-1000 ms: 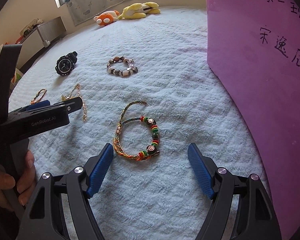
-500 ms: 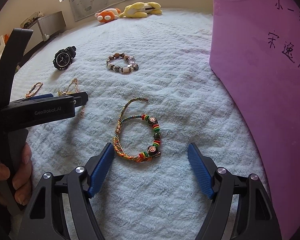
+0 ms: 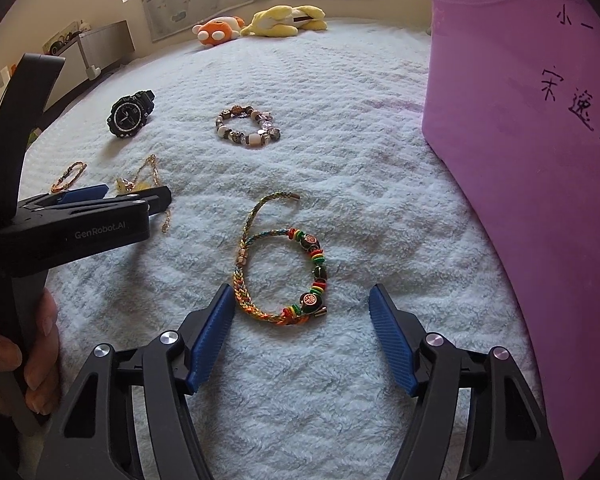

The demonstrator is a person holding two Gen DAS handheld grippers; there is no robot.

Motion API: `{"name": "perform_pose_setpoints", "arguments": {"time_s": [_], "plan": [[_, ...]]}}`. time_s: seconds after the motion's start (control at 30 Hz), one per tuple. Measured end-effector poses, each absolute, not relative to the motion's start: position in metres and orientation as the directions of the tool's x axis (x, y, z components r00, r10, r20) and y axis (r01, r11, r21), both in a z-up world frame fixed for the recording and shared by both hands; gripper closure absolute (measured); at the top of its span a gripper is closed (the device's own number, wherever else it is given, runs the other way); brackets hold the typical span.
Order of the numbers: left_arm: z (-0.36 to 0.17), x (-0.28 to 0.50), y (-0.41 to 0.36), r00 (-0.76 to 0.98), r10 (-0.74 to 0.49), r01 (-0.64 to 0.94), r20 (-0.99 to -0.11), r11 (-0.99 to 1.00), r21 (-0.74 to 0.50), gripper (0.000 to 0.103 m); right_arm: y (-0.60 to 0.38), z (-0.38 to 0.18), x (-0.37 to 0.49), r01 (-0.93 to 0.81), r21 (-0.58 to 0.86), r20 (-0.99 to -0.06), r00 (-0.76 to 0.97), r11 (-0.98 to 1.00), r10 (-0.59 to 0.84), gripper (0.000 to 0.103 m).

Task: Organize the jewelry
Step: 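Grasp the yellow flower charm chain with the left tool while the right grasps the braided beaded bracelet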

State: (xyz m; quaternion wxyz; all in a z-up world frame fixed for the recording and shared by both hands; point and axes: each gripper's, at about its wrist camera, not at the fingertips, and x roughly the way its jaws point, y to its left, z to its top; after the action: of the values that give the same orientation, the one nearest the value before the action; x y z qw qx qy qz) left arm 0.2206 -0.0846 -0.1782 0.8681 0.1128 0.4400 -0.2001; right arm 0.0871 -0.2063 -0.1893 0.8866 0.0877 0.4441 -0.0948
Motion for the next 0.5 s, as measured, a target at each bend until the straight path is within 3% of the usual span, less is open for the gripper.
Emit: {"name": "perform_pose_setpoints", "arguments": {"time_s": [0.5], "plan": [[-0.1769,0.2146,-0.0912,0.552,-0.248,0.474,-0.796,0.879,0.055,0.041,-0.2058,-0.186,0.087,0.245,0.071,-0.804,0.587,0.967,-0.089,0.059]]}}
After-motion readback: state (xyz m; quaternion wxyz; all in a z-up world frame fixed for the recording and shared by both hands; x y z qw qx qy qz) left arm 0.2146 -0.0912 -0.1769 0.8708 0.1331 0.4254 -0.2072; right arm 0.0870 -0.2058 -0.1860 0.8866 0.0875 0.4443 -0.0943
